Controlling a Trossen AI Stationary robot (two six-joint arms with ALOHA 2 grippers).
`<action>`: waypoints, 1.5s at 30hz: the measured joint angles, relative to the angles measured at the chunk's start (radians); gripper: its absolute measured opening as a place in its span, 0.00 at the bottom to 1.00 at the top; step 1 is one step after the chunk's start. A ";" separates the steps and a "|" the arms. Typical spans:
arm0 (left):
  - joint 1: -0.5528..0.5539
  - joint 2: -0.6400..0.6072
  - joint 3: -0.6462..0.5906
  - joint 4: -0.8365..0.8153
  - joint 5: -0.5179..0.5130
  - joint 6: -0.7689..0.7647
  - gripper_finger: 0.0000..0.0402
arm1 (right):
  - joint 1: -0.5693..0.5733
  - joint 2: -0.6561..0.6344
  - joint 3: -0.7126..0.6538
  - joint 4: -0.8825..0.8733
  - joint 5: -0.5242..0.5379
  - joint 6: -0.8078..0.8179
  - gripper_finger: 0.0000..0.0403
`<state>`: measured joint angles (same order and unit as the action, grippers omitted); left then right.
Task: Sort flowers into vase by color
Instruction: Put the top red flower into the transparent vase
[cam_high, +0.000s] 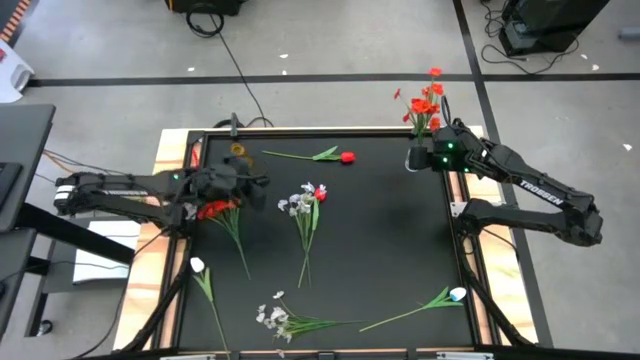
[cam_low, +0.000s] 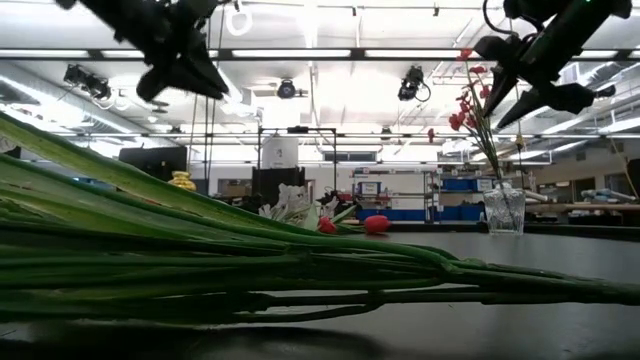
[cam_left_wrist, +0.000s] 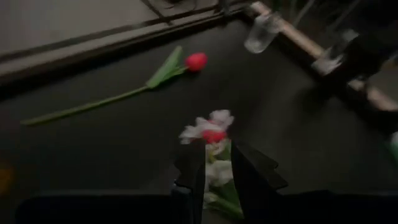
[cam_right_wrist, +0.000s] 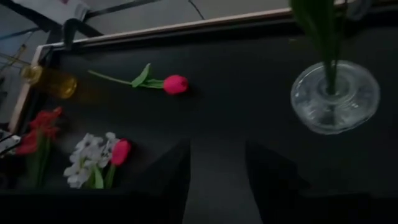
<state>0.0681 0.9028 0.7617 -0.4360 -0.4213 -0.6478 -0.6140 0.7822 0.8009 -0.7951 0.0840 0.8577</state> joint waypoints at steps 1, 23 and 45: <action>0.007 0.000 0.031 -0.042 0.001 0.021 0.21 | 0.008 0.000 0.000 0.002 0.000 0.007 0.40; 0.147 0.133 0.188 -0.113 0.201 0.215 0.18 | 0.225 0.002 0.001 0.199 -0.139 0.119 0.40; 0.335 0.452 0.208 0.034 0.573 0.309 0.16 | 0.509 0.345 0.001 0.353 -0.233 0.105 0.40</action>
<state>0.4035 1.3552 0.9698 -0.4022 0.1512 -0.3386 -0.1053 1.1277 0.8021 -0.4422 -0.1487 0.9630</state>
